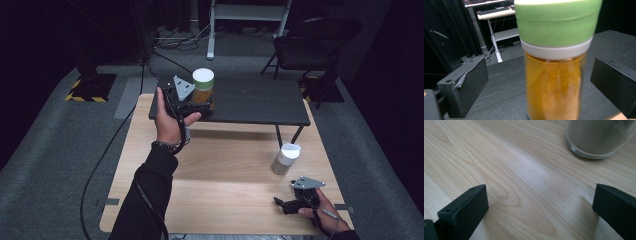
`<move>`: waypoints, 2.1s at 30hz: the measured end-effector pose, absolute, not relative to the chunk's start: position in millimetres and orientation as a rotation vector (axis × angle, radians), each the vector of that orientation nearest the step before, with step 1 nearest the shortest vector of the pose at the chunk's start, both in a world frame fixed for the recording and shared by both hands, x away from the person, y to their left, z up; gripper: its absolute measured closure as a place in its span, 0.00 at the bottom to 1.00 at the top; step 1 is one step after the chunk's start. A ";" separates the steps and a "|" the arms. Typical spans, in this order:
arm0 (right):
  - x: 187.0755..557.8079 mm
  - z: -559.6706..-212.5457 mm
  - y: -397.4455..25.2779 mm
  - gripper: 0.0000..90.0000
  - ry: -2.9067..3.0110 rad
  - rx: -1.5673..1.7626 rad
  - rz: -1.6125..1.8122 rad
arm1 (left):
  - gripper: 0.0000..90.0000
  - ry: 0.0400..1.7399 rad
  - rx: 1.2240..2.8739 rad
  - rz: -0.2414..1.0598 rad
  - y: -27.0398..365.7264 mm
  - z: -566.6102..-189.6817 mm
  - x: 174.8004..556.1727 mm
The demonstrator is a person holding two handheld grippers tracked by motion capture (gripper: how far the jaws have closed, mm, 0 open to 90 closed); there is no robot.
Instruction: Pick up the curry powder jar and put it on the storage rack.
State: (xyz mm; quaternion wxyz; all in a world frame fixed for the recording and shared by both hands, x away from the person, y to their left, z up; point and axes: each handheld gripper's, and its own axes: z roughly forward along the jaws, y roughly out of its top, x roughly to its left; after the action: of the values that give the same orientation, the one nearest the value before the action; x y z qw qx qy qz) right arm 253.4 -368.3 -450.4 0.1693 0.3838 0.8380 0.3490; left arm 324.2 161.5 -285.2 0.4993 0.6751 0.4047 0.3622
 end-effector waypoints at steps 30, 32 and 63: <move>253.4 -450.4 -368.3 0.00 2.382 1.092 0.992 | 0.01 0.864 1.767 0.890 171.6 -330.5 276.9; 253.4 -450.3 -368.1 0.00 2.380 1.095 0.992 | 0.01 0.865 1.761 0.881 174.1 -335.4 274.2; 253.2 -450.4 -367.7 0.00 2.377 1.100 0.991 | 0.01 0.859 1.940 0.816 180.5 -399.4 242.9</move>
State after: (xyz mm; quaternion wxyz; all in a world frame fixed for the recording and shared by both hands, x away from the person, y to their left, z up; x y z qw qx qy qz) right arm 253.2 -367.7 -450.4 0.1698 0.3872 0.8365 0.3487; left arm 242.9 180.5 -399.4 0.4206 0.7744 0.3426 0.3256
